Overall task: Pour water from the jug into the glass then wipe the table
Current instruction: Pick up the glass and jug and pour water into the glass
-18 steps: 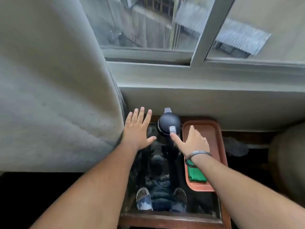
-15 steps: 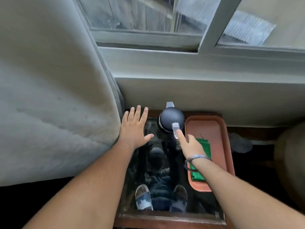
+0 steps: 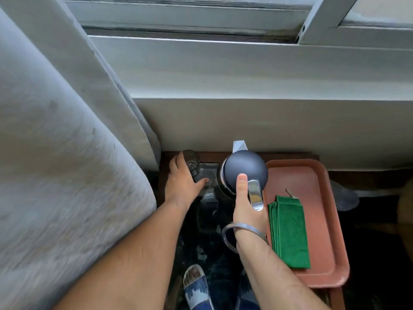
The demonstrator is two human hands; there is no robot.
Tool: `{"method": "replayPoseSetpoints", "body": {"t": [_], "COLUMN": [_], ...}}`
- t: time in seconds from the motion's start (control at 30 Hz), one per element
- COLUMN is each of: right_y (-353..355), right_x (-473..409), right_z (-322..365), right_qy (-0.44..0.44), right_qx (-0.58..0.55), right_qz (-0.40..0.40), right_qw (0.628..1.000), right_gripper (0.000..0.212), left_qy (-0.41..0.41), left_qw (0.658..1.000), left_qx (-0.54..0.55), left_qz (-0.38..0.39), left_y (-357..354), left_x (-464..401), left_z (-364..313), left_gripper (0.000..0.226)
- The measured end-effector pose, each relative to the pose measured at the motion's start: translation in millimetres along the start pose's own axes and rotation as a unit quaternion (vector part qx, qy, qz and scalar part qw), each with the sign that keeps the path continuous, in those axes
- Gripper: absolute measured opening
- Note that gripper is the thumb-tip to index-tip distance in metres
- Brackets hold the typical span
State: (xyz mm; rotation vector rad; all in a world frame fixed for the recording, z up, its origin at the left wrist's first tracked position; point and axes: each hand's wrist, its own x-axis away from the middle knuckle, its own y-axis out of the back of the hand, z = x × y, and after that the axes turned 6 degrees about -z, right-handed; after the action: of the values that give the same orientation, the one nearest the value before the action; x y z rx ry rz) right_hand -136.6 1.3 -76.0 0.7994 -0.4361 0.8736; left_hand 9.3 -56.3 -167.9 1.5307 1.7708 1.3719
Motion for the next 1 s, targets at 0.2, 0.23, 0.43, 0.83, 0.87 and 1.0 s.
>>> {"method": "replayPoseSetpoints", "body": {"t": [0.2, 0.23, 0.43, 0.83, 0.87, 1.0], "right_y": [-3, -3, 0, 10, 14, 44], "right_x": [-5, -6, -18, -46, -46, -27], "right_z": [-6, -9, -12, 13, 17, 35], "right_qy": [-0.021, -0.023, 0.002, 0.163, 0.177, 0.224], "right_qx": [-0.011, -0.007, -0.016, 0.038, 0.063, 0.148], "right_qz": [-0.028, -0.032, -0.010, -0.012, -0.003, 0.027], "right_qw": [0.999, 0.999, 1.000, 0.986, 0.982, 0.963], "right_gripper": [0.068, 0.077, 0.069, 0.071, 0.076, 0.079], "left_qy": [0.009, 0.014, 0.058, 0.048, 0.050, 0.045], "left_qw": [0.998, 0.996, 0.979, 0.984, 0.984, 0.980], "left_qx": [0.055, 0.084, 0.193, 0.174, 0.171, 0.196], "left_qz": [-0.017, -0.021, -0.029, 0.000, -0.005, -0.010], "left_y": [-6, -8, -23, -3, 0, 16], "left_x": [-21, -25, -39, -18, -14, 2], "left_z": [10, 13, 17, 26, 25, 18], "left_gripper": [0.104, 0.100, 0.083, 0.089, 0.088, 0.085]}}
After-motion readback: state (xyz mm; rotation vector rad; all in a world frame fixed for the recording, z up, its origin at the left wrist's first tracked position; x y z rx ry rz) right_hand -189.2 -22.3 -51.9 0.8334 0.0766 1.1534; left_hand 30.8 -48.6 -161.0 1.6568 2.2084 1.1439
